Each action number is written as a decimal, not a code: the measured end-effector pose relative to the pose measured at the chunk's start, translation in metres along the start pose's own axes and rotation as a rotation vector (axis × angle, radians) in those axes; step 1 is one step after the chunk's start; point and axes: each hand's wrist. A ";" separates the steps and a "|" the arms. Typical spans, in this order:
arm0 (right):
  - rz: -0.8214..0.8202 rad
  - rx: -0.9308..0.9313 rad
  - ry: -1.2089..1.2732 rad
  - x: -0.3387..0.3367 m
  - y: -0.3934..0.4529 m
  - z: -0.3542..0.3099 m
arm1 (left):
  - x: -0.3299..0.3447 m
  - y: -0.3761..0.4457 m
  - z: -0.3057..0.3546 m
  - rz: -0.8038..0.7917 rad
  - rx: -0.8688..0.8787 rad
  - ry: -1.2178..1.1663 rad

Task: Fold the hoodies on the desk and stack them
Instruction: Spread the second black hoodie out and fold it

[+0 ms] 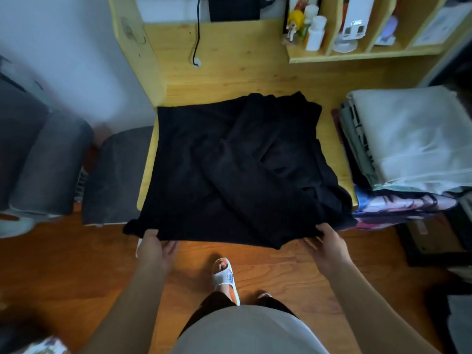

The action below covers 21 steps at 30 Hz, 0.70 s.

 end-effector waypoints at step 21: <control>0.039 -0.256 0.043 0.101 -0.097 -0.087 | 0.070 -0.044 0.080 -0.047 0.146 -0.493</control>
Point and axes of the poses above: each hand's wrist, its own y-axis towards the middle knuckle, its own x-axis out of the palm, z = x × y, and after that the axes turned 11 degrees about x, right-handed
